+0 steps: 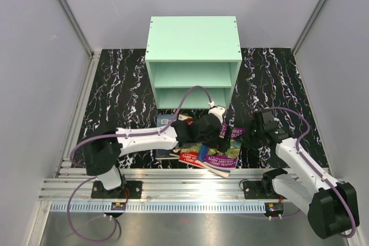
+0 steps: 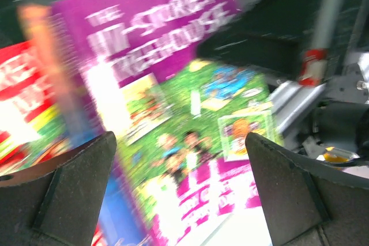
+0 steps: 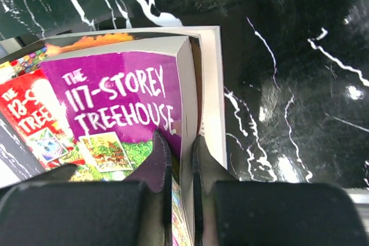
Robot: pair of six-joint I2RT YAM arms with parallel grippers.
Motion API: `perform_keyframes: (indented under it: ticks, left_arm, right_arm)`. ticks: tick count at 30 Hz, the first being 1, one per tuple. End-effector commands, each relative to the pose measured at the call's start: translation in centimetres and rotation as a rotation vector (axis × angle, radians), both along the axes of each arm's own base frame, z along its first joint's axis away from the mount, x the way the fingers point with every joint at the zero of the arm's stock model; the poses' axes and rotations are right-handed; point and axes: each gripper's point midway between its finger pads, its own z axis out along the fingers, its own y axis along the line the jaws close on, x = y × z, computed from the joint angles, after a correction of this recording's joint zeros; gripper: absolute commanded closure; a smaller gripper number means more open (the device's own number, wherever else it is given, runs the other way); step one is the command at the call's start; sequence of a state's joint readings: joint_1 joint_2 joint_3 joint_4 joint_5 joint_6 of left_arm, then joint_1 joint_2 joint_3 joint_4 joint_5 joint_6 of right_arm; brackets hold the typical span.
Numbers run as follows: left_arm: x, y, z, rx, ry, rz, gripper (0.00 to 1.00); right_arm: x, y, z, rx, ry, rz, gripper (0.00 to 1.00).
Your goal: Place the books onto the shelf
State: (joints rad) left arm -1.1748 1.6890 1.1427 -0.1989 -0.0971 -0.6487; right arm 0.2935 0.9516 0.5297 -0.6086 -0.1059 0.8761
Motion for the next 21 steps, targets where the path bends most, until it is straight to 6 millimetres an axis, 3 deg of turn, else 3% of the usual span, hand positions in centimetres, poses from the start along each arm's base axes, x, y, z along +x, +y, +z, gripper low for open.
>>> perform_keyframes:
  ticks: [1, 8, 16, 21]
  left_arm:
    - [1.2, 4.0, 0.7, 0.054, -0.039, 0.118, 0.01]
    - [1.2, 6.7, 3.5, -0.013, -0.079, 0.153, 0.01]
    - [0.1, 6.4, 1.0, -0.047, -0.009, 0.142, 0.01]
    - [-0.6, 6.0, 0.7, -0.094, 0.026, 0.126, 0.01]
  right_arm:
    - [-1.6, -0.4, 0.7, -0.013, 0.036, 0.0, 1.0]
    - [-2.7, -0.8, 5.0, -0.013, -0.013, 0.029, 1.0]
    - [-4.1, -0.5, 5.5, 0.025, -0.014, 0.044, 1.0]
    - [-4.4, 0.3, 6.7, 0.089, -0.069, 0.065, 1.0]
